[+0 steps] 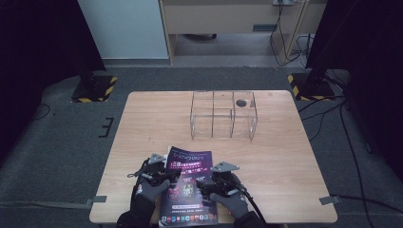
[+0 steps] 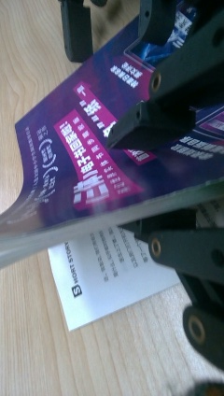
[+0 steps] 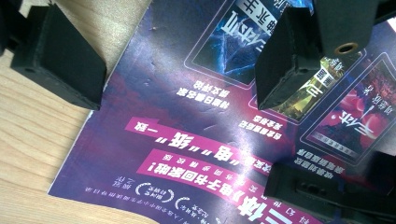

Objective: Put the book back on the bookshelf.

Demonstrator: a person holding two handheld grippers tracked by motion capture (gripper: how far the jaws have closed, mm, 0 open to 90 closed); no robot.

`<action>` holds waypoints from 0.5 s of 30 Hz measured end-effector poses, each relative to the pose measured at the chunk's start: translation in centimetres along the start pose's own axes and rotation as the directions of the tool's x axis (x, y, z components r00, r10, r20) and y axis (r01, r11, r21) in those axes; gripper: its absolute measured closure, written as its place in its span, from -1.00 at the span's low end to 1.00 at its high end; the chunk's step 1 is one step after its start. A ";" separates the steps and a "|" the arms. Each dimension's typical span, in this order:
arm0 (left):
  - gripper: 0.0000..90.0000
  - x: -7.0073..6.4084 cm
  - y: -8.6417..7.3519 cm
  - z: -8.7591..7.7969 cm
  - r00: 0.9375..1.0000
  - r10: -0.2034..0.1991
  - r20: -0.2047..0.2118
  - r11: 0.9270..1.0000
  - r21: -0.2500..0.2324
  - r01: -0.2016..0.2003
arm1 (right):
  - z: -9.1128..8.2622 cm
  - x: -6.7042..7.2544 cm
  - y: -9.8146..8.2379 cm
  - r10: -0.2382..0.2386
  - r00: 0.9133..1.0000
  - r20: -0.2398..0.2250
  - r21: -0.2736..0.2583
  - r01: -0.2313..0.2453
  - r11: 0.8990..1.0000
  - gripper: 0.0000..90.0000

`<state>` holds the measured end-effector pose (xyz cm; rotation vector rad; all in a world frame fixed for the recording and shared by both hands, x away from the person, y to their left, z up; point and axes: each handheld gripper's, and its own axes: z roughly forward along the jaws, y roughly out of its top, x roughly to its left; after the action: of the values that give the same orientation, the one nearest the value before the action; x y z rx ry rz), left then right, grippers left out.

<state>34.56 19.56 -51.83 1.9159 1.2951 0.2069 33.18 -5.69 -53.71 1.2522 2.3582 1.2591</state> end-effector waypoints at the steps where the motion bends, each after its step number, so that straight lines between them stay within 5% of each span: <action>1: 0.46 -0.1 0.0 0.0 1.000 0.002 -0.002 1.000 -0.001 -0.002 | 0.0 0.0 0.0 0.000 1.000 0.000 0.000 0.000 1.000 -0.63; 5: 0.59 -0.5 0.2 -0.1 1.000 0.018 -0.020 1.000 -0.010 -0.019 | 0.0 0.1 0.0 0.000 1.000 0.005 0.002 0.000 1.000 -0.63; 15: 0.82 -0.4 0.5 -1.2 0.996 -0.050 0.069 0.996 -0.068 0.055 | -0.3 -0.5 0.1 0.032 0.999 -0.002 -0.002 -0.032 0.999 -0.61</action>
<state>34.07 19.78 -50.61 1.8129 1.2759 0.1570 33.38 -6.25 -53.53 1.2932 2.3468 1.2726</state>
